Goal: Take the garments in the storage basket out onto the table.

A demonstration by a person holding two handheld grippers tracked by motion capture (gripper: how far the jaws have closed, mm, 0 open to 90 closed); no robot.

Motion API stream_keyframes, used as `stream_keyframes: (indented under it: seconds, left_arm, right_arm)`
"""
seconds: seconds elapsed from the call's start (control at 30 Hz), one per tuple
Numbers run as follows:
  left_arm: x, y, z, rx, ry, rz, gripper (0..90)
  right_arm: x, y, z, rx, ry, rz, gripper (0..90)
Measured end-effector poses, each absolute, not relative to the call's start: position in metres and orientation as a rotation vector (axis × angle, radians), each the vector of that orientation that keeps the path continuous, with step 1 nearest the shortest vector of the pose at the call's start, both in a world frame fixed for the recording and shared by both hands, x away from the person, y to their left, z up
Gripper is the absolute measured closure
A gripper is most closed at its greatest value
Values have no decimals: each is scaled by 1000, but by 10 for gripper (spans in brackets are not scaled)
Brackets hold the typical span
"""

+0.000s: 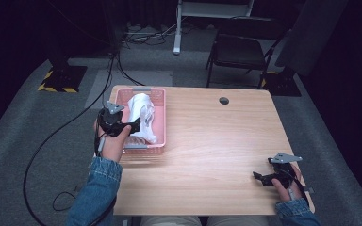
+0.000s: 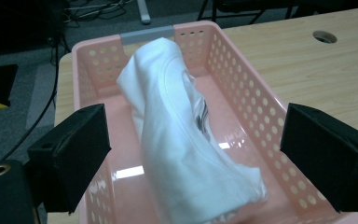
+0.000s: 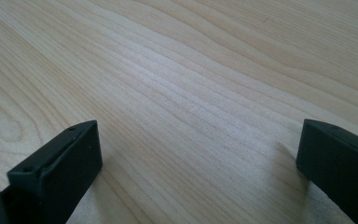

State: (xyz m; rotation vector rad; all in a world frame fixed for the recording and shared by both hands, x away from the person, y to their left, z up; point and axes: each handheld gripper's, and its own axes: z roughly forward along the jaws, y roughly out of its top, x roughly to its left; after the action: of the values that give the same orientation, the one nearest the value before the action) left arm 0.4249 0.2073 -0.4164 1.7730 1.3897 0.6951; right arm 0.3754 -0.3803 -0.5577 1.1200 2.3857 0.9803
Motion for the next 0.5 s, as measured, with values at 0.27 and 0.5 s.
stream_keyframes:
  seconds: [0.27,0.5]
  left_arm:
    - [437,203,-412,1778,1381,701,78]
    - [449,198,-413,1778,1378,700,78]
  right_arm:
    - [375,-380,-558,1120,2386,980,0]
    - [375,-380,-558,1120,2386,980,0]
